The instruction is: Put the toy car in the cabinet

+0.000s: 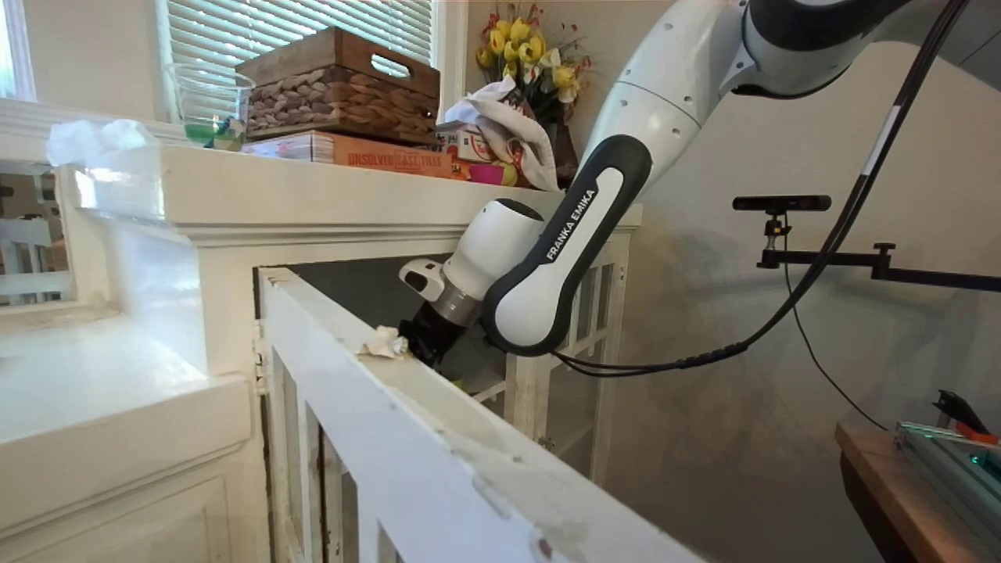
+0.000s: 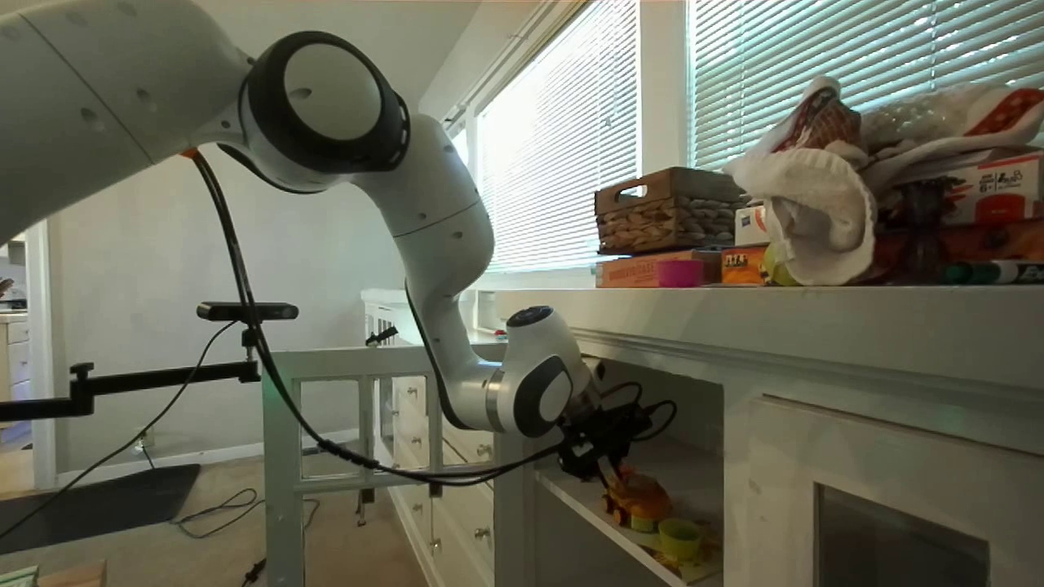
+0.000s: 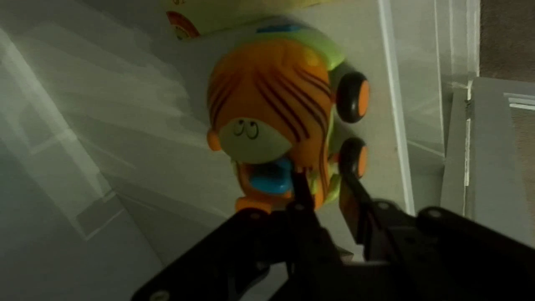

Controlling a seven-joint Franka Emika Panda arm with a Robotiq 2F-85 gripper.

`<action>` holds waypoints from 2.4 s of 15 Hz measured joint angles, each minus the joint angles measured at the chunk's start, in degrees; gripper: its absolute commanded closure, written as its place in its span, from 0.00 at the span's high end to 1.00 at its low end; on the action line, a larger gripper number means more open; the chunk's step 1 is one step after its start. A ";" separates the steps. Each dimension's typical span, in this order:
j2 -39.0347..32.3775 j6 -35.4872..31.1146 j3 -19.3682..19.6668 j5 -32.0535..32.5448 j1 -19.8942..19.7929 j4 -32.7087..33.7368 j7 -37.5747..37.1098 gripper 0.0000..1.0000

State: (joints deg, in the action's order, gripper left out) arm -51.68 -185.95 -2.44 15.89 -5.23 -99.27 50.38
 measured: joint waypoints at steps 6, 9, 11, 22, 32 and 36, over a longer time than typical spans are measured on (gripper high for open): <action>-0.15 0.00 1.16 0.00 1.21 1.10 -1.39 0.99; -0.06 0.12 0.84 0.00 1.47 0.98 -2.17 1.00; 0.60 0.33 0.76 0.01 1.97 0.03 -3.08 1.00; 16.07 15.76 6.44 0.00 8.98 -15.84 -15.36 1.00; 24.86 24.71 0.30 -0.02 4.59 -22.59 -15.10 1.00; 24.92 24.81 2.82 0.68 6.66 -22.72 -21.47 1.00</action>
State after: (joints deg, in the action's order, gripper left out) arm -26.76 -161.13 0.38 16.57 1.43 -121.99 28.92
